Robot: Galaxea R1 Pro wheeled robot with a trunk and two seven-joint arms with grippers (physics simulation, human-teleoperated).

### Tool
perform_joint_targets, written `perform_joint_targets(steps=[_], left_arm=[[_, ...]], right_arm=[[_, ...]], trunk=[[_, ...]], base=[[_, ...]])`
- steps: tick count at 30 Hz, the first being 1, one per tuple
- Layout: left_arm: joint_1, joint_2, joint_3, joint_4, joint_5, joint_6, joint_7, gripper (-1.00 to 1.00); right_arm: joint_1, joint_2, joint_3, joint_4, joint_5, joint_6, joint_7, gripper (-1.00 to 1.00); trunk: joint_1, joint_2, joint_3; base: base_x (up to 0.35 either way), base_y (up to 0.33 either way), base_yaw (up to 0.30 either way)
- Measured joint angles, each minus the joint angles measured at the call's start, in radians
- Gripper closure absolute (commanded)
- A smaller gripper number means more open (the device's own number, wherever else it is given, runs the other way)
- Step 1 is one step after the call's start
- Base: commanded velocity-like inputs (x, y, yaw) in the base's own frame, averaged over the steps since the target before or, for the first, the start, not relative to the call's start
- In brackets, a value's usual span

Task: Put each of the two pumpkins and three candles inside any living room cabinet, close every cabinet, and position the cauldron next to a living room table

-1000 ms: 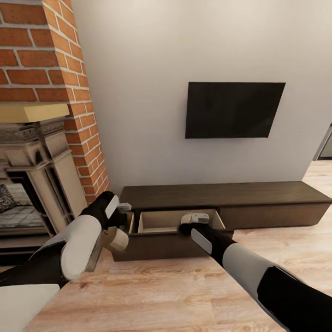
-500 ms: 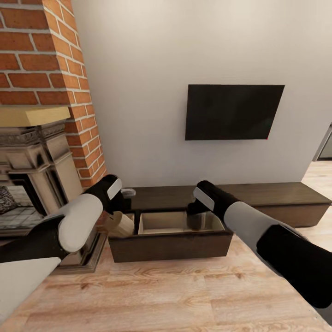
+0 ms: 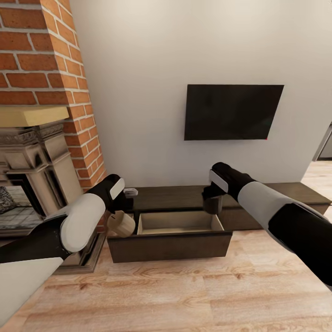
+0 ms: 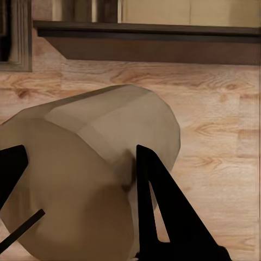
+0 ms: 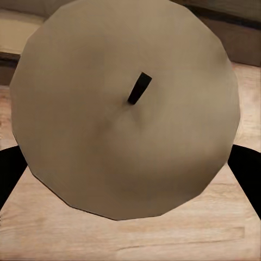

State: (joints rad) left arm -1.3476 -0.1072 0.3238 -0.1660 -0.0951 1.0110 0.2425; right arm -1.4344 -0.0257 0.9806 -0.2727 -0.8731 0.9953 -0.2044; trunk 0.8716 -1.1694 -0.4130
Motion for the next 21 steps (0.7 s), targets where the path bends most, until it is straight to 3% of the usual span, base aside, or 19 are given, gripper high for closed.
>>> perform_joint_targets(steps=[5, 11, 13, 15, 16, 17, 19, 21], left_arm=[[0.0, 0.001, 0.001, 0.001, 0.003, -0.002, -0.006, 1.0], [0.0, 0.001, 0.001, 0.011, 0.002, -0.064, -0.012, 1.0], [0.0, -0.002, 0.001, 0.014, 0.003, -0.078, -0.013, 1.0], [0.0, -0.01, 0.004, 0.015, 0.007, -0.083, -0.014, 1.0], [0.0, -0.016, 0.002, 0.018, 0.005, -0.086, -0.014, 1.0], [0.0, -0.018, 0.006, 0.02, 0.011, -0.089, -0.014, 1.0], [0.0, -0.021, 0.003, 0.045, 0.007, -0.122, -0.014, 1.0], [0.0, -0.022, 0.004, 0.071, 0.008, -0.161, -0.012, 1.0]], right_arm=[[-0.001, -0.001, 0.01, 0.003, 0.007, 0.014, 0.047, 1.0], [0.003, 0.006, 0.01, 0.007, 0.002, 0.003, 0.055, 1.0], [0.003, 0.012, 0.009, 0.007, 0.004, -0.042, 0.055, 1.0], [0.005, 0.025, 0.008, 0.005, -0.005, -0.098, 0.056, 1.0], [0.011, 0.046, 0.01, 0.007, 0.0, -0.149, 0.053, 1.0], [0.015, 0.055, 0.002, 0.006, -0.035, -0.167, 0.052, 1.0], [0.038, 0.086, 0.006, 0.008, -0.032, -0.2, 0.048, 1.0], [0.051, 0.101, 0.008, 0.008, -0.028, -0.214, 0.046, 1.0]], trunk=[[0.0, 0.0, 0.0], [0.0, 0.0, 0.0], [0.0, 0.0, 0.0], [0.0, 0.0, 0.0], [0.0, 0.0, 0.0], [0.0, 0.0, 0.0], [0.0, 0.0, 0.0], [0.0, 0.0, 0.0]], base=[[0.141, -0.251, 0.0], [0.194, -0.251, 0.0], [0.206, -0.241, 0.0], [0.195, -0.238, 0.0], [0.181, -0.23, 0.0], [0.175, -0.221, 0.0], [0.189, -0.216, 0.0], [0.209, -0.213, 0.0]])
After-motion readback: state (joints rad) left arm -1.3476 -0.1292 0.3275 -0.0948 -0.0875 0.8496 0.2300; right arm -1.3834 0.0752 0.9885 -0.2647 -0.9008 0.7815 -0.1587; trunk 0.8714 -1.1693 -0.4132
